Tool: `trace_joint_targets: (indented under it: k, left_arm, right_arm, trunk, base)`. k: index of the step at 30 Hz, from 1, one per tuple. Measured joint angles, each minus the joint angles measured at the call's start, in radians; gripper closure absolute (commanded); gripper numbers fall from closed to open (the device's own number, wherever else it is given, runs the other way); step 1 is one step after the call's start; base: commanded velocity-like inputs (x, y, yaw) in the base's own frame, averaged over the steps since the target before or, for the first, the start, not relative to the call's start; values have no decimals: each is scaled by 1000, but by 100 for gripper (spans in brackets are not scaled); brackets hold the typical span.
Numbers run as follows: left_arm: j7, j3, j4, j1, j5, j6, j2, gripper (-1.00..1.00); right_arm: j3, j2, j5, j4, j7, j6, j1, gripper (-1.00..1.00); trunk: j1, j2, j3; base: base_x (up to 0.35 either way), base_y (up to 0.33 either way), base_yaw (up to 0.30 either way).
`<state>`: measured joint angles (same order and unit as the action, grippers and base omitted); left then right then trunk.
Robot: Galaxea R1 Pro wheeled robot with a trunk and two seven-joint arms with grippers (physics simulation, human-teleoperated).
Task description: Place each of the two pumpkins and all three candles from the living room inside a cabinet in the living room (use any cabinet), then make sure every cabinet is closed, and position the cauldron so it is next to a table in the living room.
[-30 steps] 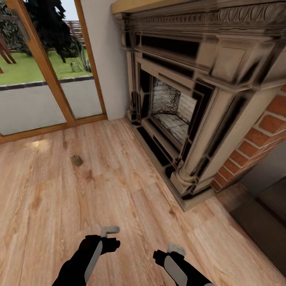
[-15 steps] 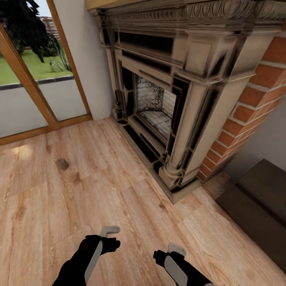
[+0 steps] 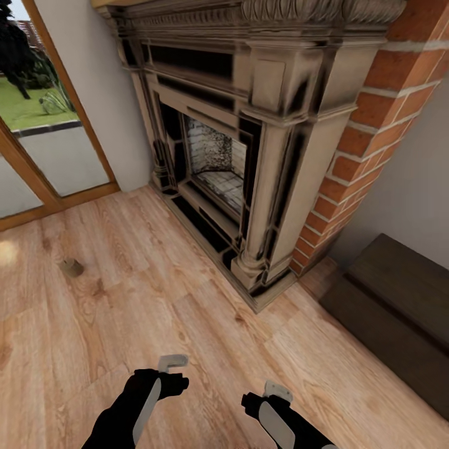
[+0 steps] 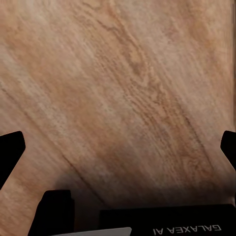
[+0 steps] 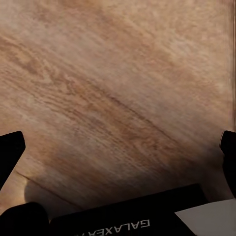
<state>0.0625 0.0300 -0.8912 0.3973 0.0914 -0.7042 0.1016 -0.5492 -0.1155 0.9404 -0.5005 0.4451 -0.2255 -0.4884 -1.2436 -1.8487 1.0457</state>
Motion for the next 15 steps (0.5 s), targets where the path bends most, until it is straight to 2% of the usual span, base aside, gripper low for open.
trace_joint_targets:
  k: [15]
  left_arm:
    - [0,1,0,0,0,0,0,-100]
  right_arm:
    - [0,1,2,0,0,0,0,-100]
  trunk:
    - [0,0,11]
  base:
    - [0,0,-245]
